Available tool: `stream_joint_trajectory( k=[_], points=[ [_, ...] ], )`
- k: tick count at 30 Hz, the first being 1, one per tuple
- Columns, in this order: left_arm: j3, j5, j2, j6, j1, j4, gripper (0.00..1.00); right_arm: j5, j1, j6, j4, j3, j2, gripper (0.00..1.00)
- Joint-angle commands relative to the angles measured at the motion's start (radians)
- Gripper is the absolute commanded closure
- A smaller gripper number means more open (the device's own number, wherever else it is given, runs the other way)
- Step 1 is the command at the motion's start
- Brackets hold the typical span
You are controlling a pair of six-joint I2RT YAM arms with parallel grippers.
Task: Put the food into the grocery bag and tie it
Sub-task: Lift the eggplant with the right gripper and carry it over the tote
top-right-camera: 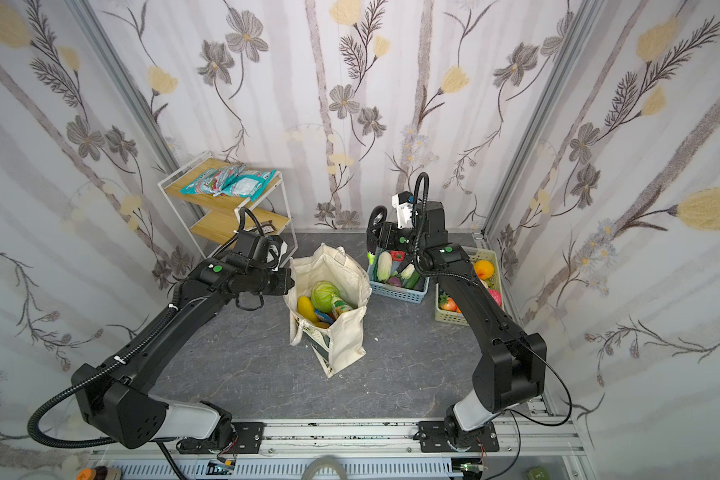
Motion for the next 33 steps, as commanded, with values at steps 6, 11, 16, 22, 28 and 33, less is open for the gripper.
stream_joint_trajectory(
  k=[6,11,16,22,28,33],
  points=[
    [-0.003,0.018,-0.007,-0.013,0.001,0.037,1.0,0.004,0.092,0.021,0.075,-0.049,-0.037,0.56],
    [-0.002,0.02,-0.012,-0.013,0.0,0.037,1.0,0.0,0.147,0.033,0.09,-0.056,-0.034,0.56],
    [0.0,0.022,-0.012,-0.013,0.0,0.04,1.0,-0.002,0.189,0.037,0.096,-0.053,-0.016,0.56],
    [0.0,0.021,-0.017,-0.013,0.0,0.039,1.0,-0.007,0.223,0.035,0.092,-0.06,0.007,0.56],
    [0.002,0.021,-0.015,-0.014,0.0,0.04,1.0,-0.008,0.249,0.026,0.09,-0.086,0.028,0.55],
    [0.004,0.023,-0.017,-0.014,0.001,0.038,1.0,-0.012,0.27,0.023,0.093,-0.117,0.046,0.56]
  ],
)
